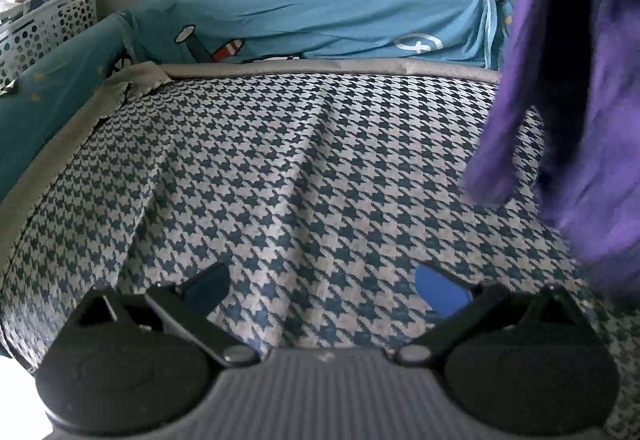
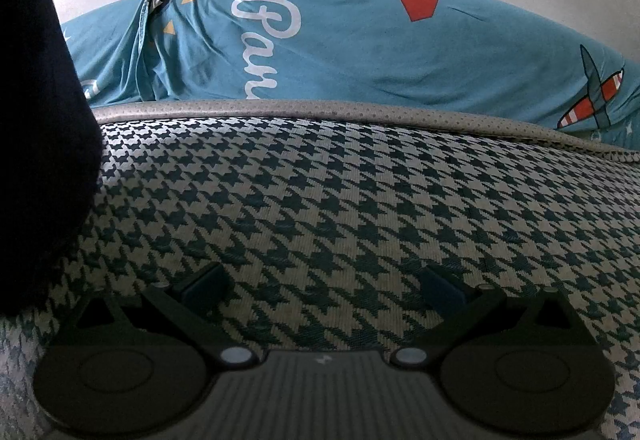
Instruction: Fold clothes
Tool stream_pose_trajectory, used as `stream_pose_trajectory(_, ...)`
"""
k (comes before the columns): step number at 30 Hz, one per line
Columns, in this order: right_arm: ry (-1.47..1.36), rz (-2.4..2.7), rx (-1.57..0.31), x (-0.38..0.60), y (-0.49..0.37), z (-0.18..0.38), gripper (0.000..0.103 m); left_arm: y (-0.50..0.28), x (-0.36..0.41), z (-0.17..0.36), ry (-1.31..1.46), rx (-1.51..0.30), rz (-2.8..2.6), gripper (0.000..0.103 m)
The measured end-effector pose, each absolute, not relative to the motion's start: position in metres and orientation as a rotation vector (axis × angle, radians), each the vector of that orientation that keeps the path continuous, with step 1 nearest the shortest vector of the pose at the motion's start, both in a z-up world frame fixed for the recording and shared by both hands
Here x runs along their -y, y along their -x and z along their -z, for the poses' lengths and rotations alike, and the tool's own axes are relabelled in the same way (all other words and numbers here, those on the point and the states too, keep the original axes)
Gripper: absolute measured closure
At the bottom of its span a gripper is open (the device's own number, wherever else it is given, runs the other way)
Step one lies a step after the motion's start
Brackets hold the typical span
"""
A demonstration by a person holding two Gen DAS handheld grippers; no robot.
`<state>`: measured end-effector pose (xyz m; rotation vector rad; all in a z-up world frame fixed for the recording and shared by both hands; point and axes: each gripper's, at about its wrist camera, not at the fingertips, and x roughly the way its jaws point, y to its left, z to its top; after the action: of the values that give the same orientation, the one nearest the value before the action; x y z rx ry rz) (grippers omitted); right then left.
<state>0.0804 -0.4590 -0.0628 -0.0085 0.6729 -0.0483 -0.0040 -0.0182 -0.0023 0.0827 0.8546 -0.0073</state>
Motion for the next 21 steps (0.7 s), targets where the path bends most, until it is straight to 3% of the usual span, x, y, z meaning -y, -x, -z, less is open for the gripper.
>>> stream_pose_trajectory(21,0.008,0.048,-0.673,0.458,-0.079,0.064,0.0,0.013,0.047,0.011,-0.088,-0.869,0.058,0.0)
